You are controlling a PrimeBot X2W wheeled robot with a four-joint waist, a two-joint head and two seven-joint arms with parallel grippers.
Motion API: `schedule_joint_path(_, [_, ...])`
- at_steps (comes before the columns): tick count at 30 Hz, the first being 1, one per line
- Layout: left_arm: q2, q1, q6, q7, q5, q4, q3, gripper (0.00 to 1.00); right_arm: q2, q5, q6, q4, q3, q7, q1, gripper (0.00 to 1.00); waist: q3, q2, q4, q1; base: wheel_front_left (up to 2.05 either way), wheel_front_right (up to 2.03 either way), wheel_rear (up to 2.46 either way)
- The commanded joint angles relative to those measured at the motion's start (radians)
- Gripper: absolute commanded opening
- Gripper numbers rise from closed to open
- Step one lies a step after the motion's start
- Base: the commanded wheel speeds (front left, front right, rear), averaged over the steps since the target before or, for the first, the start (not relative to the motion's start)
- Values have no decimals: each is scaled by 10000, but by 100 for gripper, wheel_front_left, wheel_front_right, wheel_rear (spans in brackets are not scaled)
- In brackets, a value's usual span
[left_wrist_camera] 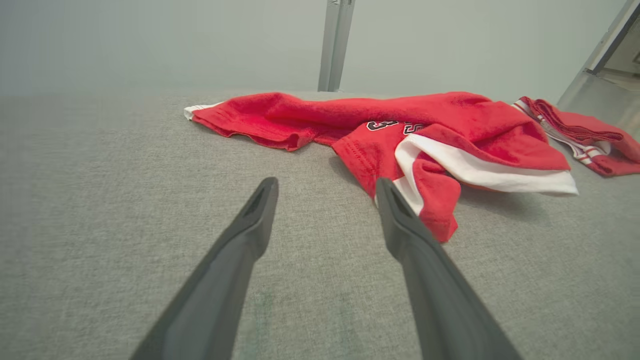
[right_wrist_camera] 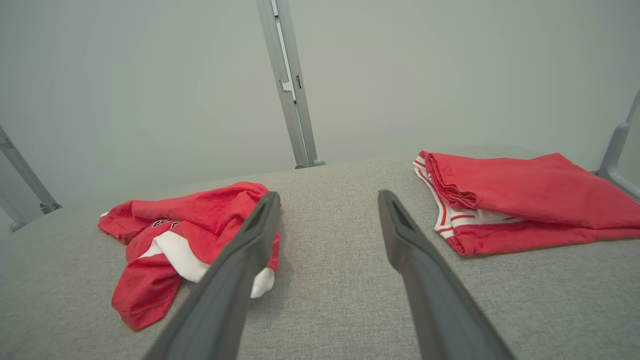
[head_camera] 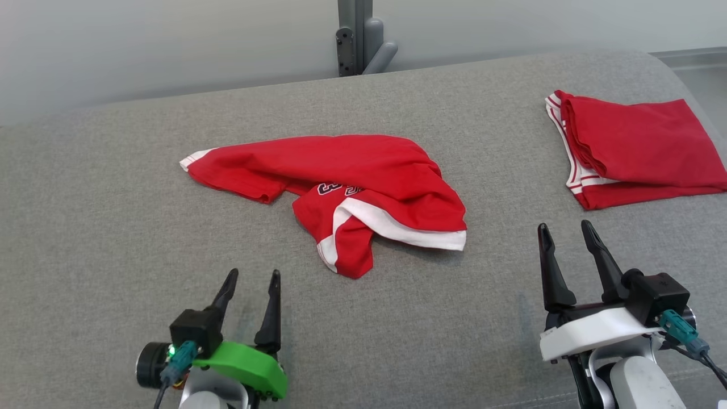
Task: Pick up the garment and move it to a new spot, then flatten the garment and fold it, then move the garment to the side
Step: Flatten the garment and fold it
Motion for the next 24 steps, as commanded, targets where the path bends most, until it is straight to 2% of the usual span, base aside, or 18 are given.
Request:
schedule_joint_path(1, [-18, -420, -116, 68, -182, 362, -210, 100, -17, -72, -15, -56, 20, -33, -154, 100, 183, 57, -180, 0, 0, 0, 0])
schedule_joint_path(9, [-58, -1687, -201, 92, -806, 1872, -951, 100, -17, -83, -15, -151, 49, -34, -375, 100, 673, 57, -691, 0, 0, 0, 0])
schedule_joint_path(20, [-51, -3142, 212, 30, -1838, 3874, -1777, 100, -16, 47, -16, -286, -2, -34, -674, 100, 1360, 57, -1424, 0, 0, 0, 0])
schedule_joint_path(21, [-52, -3230, 256, 56, -1923, 4094, -1807, 95, -16, 62, -16, -292, -13, -34, -689, 100, 1389, 57, -1462, 0, 0, 0, 0])
schedule_joint_path(23, [-52, -3398, 324, 64, -2016, 4493, -1924, 49, -16, 81, -16, -306, -34, -34, -710, 100, 1426, 57, -1508, 0, 0, 0, 0])
schedule_joint_path(24, [-52, -3452, 314, 66, -2066, 4644, -1987, 40, -17, 92, -16, -311, -54, -32, -716, 100, 1439, 57, -1519, 0, 0, 0, 0])
